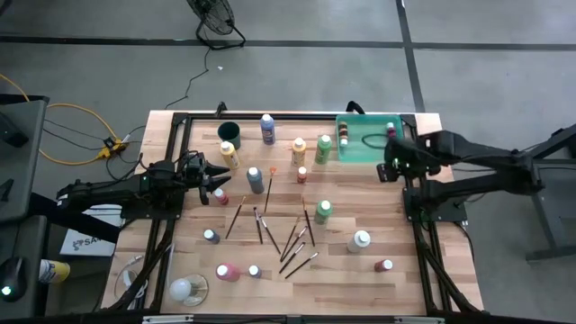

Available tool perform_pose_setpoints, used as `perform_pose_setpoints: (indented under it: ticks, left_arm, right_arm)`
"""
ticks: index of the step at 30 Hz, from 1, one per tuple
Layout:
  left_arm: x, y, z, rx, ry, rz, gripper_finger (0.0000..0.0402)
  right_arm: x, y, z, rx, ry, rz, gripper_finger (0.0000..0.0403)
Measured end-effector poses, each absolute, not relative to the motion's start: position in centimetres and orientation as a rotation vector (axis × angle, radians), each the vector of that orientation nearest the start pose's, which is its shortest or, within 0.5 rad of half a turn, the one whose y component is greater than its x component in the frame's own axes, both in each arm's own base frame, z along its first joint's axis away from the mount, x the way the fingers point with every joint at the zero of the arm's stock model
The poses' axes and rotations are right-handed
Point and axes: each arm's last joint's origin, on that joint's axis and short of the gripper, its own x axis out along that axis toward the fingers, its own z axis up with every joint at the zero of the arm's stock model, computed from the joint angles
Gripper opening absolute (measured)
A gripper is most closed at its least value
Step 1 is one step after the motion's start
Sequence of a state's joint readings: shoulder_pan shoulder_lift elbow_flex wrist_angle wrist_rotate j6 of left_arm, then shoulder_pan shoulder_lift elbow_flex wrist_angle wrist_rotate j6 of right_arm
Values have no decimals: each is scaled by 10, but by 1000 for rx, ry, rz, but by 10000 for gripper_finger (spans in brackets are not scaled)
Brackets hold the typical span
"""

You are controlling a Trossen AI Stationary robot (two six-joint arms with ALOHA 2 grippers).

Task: Pick & Place Paint Supplies
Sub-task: Put the small red paint bottle into the green bin

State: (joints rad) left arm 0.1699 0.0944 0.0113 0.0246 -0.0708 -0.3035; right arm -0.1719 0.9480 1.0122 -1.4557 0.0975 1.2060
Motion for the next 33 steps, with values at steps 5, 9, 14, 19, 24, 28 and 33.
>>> perform_pose_setpoints:
  ticks: [5, 9, 14, 19, 24, 28, 33]
  left_arm:
    - [101, 19, 162, -305, 21, 247, 152]
    - [101, 19, 162, -305, 21, 247, 152]
    - [101, 19, 162, -305, 21, 247, 152]
    - [101, 19, 162, -305, 21, 248, 152]
    - [101, 19, 162, -305, 21, 248, 152]
    - [101, 19, 162, -305, 21, 248, 152]
    - [101, 19, 162, -305, 21, 248, 152]
  right_arm:
    - [126, -4, 297, 1095, 1109, -1011, 256]
    - [130, 13, 295, 1159, 1127, -1031, 256]
    - [135, 38, 289, 1246, 1205, -1070, 256]
    - [148, 65, 281, 1332, 1290, -1080, 256]
    - [157, 92, 272, 1405, 1336, -1091, 256]
    - [163, 114, 266, 1471, 1367, -1084, 256]
    - [169, 138, 256, 1517, 1374, -1081, 256]
